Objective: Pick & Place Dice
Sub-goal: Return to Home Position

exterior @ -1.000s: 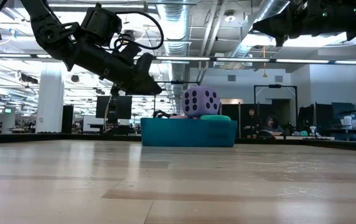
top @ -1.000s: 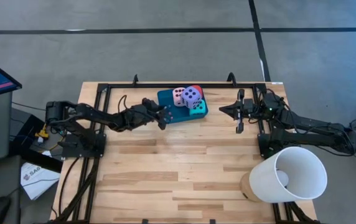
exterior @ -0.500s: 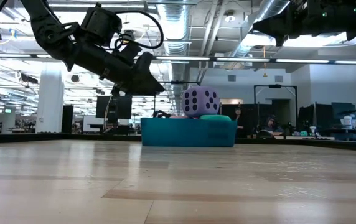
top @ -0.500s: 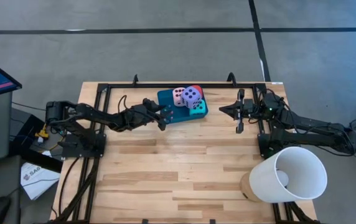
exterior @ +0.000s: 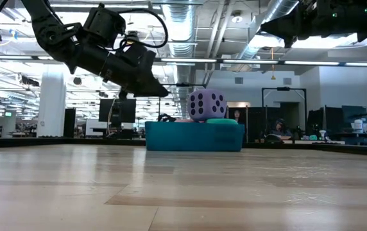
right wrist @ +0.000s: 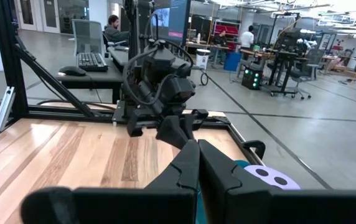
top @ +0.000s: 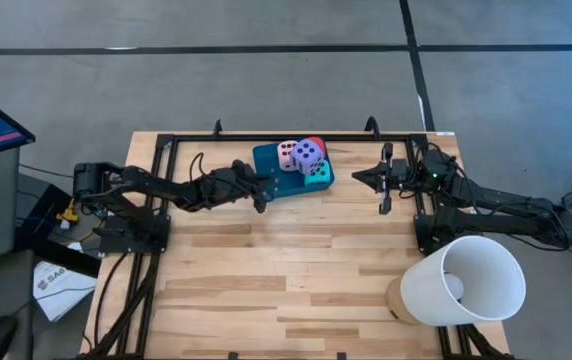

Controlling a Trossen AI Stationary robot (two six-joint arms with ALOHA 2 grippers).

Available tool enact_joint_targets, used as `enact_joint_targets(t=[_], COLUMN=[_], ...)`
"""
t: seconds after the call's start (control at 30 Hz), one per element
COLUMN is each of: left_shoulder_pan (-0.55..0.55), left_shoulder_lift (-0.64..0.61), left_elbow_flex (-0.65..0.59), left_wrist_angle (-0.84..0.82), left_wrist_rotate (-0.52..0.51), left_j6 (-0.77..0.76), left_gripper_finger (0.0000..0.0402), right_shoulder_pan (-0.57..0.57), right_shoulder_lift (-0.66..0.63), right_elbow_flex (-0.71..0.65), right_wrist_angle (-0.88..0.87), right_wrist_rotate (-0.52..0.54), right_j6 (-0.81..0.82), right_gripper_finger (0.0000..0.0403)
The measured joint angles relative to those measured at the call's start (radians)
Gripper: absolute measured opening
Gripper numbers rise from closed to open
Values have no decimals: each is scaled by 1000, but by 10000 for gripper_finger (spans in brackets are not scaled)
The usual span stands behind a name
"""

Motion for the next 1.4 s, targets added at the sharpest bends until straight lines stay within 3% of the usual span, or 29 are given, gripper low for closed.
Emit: enact_joint_targets(t=[0.27, 0.67, 1.1, 1.4], left_shoulder_pan=[-15, -224, -230, -230], left_shoulder_lift=[0, -34, -504, -673], left_elbow_flex=[0, 1, 0, 0], left_wrist_angle=[0, 10, -362, -515], left_wrist_rotate=[125, 106, 103, 103], left_j6=[0, 104, 220, 240], left_gripper_finger=[3, 1, 1, 1], right_shoulder_pan=[0, 0, 0, 0], right_shoulder_lift=[0, 0, 0, 0], right_elbow_flex=[0, 0, 0, 0], right_wrist_angle=[0, -1, -4, -5], right_wrist_rotate=[0, 0, 0, 0], right_j6=[0, 0, 1, 1], right_gripper_finger=[0, 0, 0, 0])
